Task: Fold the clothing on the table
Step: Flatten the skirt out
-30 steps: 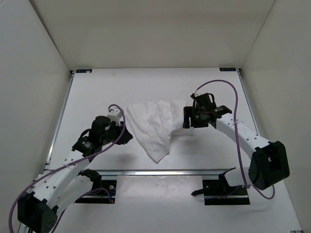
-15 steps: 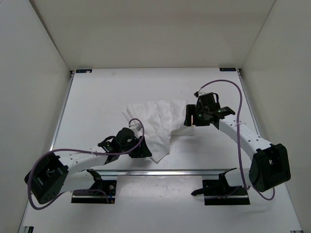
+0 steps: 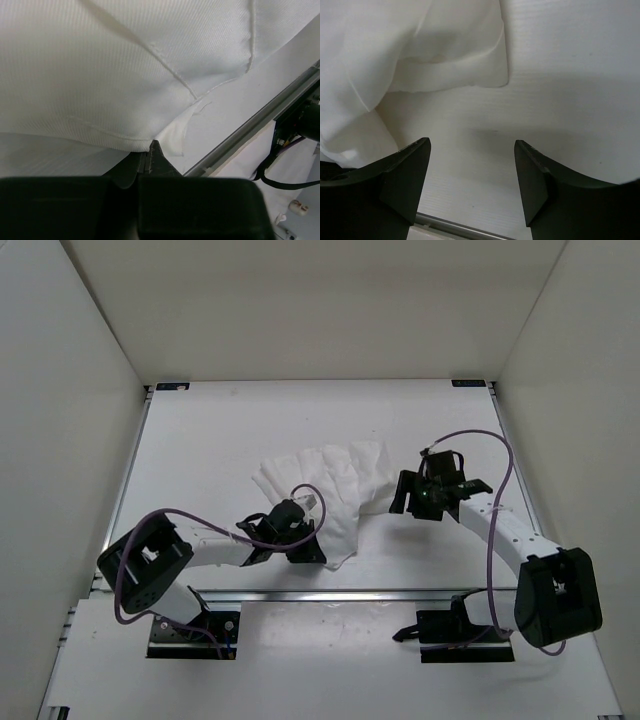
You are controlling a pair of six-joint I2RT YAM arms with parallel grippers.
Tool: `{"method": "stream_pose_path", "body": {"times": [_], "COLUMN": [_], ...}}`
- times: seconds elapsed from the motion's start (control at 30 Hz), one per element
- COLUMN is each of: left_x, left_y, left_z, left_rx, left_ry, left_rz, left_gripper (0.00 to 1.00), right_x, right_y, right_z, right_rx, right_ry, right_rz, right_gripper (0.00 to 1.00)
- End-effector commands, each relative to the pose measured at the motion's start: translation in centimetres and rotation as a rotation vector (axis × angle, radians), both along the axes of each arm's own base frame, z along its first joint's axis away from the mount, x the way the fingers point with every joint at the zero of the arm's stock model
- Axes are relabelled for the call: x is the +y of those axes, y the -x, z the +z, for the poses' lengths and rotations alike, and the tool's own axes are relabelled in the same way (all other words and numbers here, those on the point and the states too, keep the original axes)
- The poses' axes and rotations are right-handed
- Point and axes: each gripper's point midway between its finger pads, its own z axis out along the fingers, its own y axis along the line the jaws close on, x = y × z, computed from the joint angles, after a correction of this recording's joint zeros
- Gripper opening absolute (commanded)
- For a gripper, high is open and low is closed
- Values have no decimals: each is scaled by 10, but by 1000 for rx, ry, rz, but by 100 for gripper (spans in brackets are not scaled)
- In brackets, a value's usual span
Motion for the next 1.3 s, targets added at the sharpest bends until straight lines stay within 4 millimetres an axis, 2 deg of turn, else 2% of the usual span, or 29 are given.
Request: {"method": "stream_pose_path", "body": {"times": [0.0, 0.07, 0.1, 0.17, 0.27, 0.33, 0.4, 0.57, 0.63, 0.7, 0.83, 0.93, 0.97, 1.13, 1.2, 1.27], "left_x": [-4, -5, -5, -3, 9, 16, 18, 17, 17, 20, 24, 29, 30, 45, 46, 48], "left_y": [-26, -42, -54, -68, -88, -93, -97, -100, -101, -107, -111, -110, -109, -108, -106, -105], "left_z": [23, 51, 76, 115, 176, 193, 206, 216, 219, 230, 236, 235, 236, 226, 225, 224], "left_rx": [-92, -147, -179, -244, -350, -375, -396, -401, -401, -424, -433, -433, -428, -420, -415, -415], "left_ry": [4, 21, 34, 75, 145, 172, 204, 227, 234, 237, 229, 235, 249, 250, 264, 264], "left_rz": [4, 20, 31, 53, 116, 144, 157, 159, 160, 181, 181, 192, 194, 229, 228, 230], "left_gripper": [0, 0, 0, 0, 0, 0, 0, 0, 0, 0, 0, 0, 0, 0, 0, 0], "right_x": [15, 23, 27, 37, 58, 69, 87, 104, 108, 117, 139, 145, 141, 137, 134, 131], "right_y": [-1, 7, 9, 16, 16, 16, 7, -10, -14, -11, -5, 0, -3, 19, 22, 34], "right_z": [9, 3, 3, 2, 9, 12, 26, 34, 32, 25, 11, 0, -4, -28, -38, -47], "right_rx": [-48, -38, -53, -61, -117, -146, -227, -228, -193, -133, -61, -17, -33, 32, 54, 81], "right_ry": [-89, -112, -136, -198, -313, -392, -491, -591, -676, -697, -597, -480, -425, -259, -199, -133], "right_rz": [10, 36, 42, 63, 72, 52, 40, -17, -60, -55, -5, 15, 5, 4, -3, 9], "right_gripper": [65, 65, 65, 65, 65, 64, 64, 63, 62, 61, 61, 60, 60, 60, 59, 59]}}
